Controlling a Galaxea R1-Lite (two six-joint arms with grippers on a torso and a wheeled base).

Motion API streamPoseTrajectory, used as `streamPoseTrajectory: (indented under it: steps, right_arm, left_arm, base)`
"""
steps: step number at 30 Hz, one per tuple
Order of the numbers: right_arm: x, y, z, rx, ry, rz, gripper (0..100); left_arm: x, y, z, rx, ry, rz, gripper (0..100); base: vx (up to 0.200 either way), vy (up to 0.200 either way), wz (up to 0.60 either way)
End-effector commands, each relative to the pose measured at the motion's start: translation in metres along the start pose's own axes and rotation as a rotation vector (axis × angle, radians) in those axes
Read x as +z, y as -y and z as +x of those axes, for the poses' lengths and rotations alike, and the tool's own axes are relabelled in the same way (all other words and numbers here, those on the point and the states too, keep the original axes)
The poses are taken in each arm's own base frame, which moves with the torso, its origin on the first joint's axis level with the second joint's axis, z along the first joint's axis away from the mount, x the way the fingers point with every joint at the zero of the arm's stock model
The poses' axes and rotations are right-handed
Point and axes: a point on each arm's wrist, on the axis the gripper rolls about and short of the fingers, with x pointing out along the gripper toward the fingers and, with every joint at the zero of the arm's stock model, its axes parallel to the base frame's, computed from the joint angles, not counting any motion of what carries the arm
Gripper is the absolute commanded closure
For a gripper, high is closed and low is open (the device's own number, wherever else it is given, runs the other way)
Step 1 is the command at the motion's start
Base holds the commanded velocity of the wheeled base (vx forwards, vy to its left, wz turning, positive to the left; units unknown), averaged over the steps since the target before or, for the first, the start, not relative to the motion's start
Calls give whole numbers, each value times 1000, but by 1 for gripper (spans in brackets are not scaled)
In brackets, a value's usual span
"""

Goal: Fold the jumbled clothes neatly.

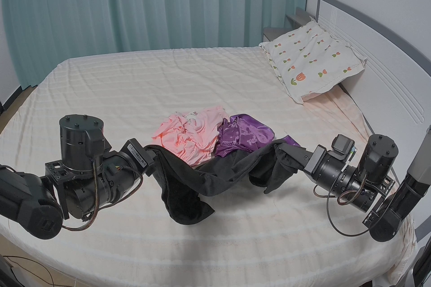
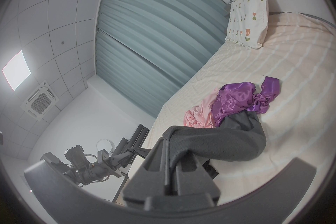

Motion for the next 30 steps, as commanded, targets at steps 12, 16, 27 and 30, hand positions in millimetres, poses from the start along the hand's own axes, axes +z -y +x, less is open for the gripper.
streamPoseTrajectory:
  steps: [12,16,27,30]
  right_arm:
    - [0,-6,-9,12,1,5,100]
    - [-1,-5,-8,8,-2,4,100]
    - [0,-2,-7,0,0,0,100]
    - [1,-3,-8,1,6,-3,100]
  left_arm:
    - [-5,-14,-16,-6,-70,-11,100]
    - [-4,-14,-14,2,-67,-10,100]
    - [10,-14,-25,-20,-24,-33,100]
    - [14,-14,-28,-11,-20,-37,100]
  base:
    - [-150,0,0]
    - [0,0,0]
    - [0,109,0]
    - [0,200,0]
